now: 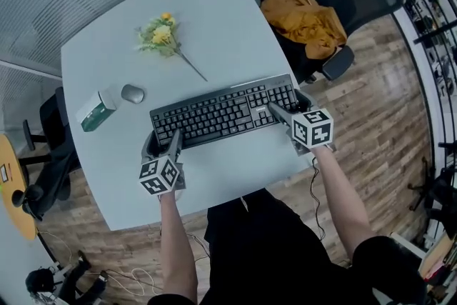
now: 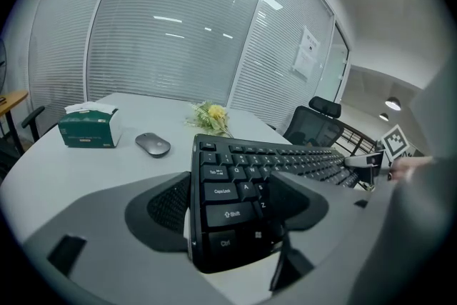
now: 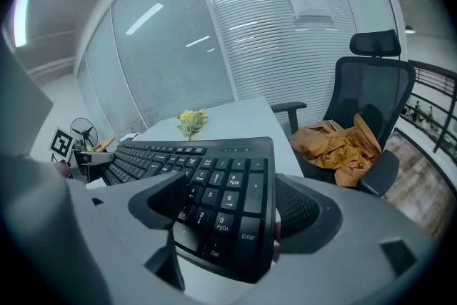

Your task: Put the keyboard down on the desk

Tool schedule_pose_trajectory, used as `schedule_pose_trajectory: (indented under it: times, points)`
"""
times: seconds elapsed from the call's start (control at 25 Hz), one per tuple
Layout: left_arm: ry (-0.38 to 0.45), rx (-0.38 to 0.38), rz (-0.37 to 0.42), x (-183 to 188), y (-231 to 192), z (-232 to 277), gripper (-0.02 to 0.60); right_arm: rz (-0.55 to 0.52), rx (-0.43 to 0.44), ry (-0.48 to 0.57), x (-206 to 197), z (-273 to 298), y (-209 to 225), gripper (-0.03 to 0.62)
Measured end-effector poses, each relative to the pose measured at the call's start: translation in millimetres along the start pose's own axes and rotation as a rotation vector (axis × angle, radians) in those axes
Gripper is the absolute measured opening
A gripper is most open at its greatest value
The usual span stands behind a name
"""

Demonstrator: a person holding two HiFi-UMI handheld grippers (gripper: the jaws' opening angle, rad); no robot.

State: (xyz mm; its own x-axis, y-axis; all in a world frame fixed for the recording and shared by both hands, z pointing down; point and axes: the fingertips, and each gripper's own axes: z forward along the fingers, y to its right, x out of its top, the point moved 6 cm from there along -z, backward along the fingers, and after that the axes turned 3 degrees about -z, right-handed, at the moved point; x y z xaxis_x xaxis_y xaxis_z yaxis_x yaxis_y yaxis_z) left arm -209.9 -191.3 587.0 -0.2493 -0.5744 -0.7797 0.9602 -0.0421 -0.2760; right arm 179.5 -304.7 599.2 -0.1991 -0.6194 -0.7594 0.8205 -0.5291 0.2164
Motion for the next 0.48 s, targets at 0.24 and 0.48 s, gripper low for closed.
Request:
schedule_pose_trajectory:
  times: [0.24, 0.48]
  points:
    - [-0.033, 0.036, 0.028, -13, -9, 31, 0.337, 0.005, -0.010, -0.021, -13, 29, 11, 0.400]
    - [-0.075, 0.056, 0.033, -27, -17, 50, 0.336, -0.022, -0.018, -0.037, -23, 48, 16, 0.400]
